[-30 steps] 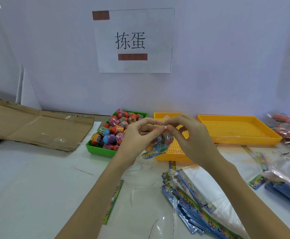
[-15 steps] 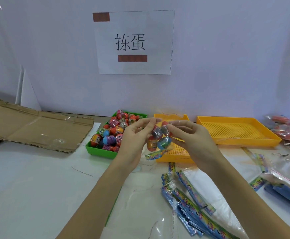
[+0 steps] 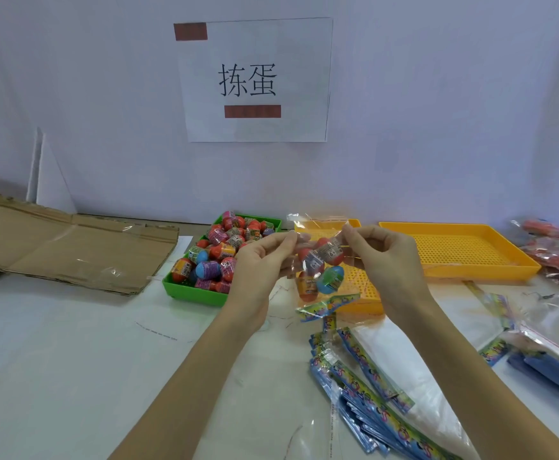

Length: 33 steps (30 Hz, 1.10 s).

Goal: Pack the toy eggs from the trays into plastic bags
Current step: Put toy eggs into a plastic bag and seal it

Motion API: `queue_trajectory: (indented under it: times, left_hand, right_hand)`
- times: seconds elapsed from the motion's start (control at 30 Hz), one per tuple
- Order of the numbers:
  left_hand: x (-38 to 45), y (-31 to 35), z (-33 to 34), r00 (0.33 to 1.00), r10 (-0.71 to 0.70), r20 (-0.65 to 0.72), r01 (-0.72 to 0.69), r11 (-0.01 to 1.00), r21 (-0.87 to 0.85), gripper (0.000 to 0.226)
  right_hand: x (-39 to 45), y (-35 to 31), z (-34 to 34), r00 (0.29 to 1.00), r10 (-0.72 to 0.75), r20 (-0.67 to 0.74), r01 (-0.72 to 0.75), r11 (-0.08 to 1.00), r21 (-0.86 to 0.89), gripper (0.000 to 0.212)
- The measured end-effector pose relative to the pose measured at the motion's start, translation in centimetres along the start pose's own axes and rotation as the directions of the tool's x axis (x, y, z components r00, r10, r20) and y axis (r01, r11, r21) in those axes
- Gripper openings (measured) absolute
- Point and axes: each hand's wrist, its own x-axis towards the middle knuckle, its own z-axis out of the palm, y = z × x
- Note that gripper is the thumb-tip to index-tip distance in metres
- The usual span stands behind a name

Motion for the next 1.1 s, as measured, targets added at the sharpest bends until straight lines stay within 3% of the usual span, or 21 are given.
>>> queue_trajectory:
  times: [0.13, 0.27, 0.4, 0.47, 0.6, 0.73, 0.83, 0.93, 1.0, 1.1]
  left_hand:
    - [0.1, 0.0, -0.1, 0.998, -0.058, -0.007, 0.057, 0.993, -0.101, 0.015]
    - [0.3, -0.1, -0.3, 0.988, -0.155, 0.000, 0.149, 0.952, -0.267, 0.016]
    - [0.5, -0.3, -0.4, 0.990, -0.139, 0.017, 0.139, 0.961, -0.238, 0.017]
    - [0.5, -0.4, -0.4, 0.992, -0.125, -0.003, 0.121, 0.967, -0.225, 0.014]
    - [0.4, -0.4, -0.3, 0.992, -0.088, -0.087, 0.064, 0.967, -0.247, 0.020]
    - [0.7, -0.2, -0.5, 0.973, -0.071, -0.220, 0.007, 0.960, -0.280, 0.010]
    - [0.6, -0.5, -0.3, 0.958, 0.002, -0.285, -0.058, 0.981, -0.186, 0.010]
    - [0.4, -1.0, 0.0, 0.934, 0.158, -0.322, -0.147, 0.987, 0.059, 0.005]
    - [0.2, -1.2, 0.2, 0.907, 0.287, -0.308, -0.227, 0.950, 0.216, 0.001]
    - [0.0, -1.3, 0.3, 0.862, 0.459, -0.215, -0.328, 0.829, 0.453, 0.006]
  right_hand:
    - [0.0, 0.1, 0.0, 0.999, 0.021, 0.026, -0.022, 0.999, 0.026, 0.016]
    - [-0.1, 0.4, 0.5, 0.999, 0.036, -0.038, -0.034, 0.998, 0.056, 0.017]
    - [-0.3, 0.5, 0.8, 0.996, -0.068, -0.054, 0.065, 0.996, -0.064, 0.017]
    - [-0.3, 0.4, 0.8, 0.999, -0.033, 0.013, 0.034, 0.997, -0.072, 0.018]
    - [-0.4, 0.0, 0.8, 0.942, 0.211, 0.262, -0.176, 0.972, -0.153, 0.055]
    - [0.1, -0.3, -0.4, 0.872, 0.269, 0.408, -0.192, 0.957, -0.220, 0.057]
    - [-0.4, -0.3, -0.1, 0.844, 0.241, 0.478, -0.144, 0.962, -0.231, 0.044]
    - [-1.0, 0.3, 1.1, 0.882, 0.202, 0.426, -0.091, 0.959, -0.268, 0.023]
    - [-1.3, 0.6, 1.9, 0.893, 0.206, 0.400, -0.117, 0.965, -0.236, 0.015]
    - [-1.9, 0.4, 2.4, 0.884, 0.209, 0.419, -0.144, 0.973, -0.182, 0.021]
